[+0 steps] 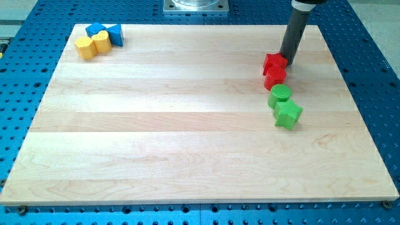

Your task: Move the red blocks slightly to the left

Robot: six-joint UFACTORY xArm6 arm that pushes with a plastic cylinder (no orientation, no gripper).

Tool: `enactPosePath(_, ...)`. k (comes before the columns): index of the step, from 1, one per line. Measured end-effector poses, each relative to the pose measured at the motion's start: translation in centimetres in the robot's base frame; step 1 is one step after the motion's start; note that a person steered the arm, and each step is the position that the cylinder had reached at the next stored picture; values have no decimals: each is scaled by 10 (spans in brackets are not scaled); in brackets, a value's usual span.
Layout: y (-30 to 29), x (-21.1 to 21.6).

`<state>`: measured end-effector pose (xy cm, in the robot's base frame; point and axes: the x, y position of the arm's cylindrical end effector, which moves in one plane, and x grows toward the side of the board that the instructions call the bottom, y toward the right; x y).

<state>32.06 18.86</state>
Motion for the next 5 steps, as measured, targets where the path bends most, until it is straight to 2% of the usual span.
enactPosePath(1, 0, 0)
enactPosePath(2, -1, -25)
enactPosePath(3, -43, -62)
enactPosePath(4, -111, -64)
enactPosePath(5, -140, -64)
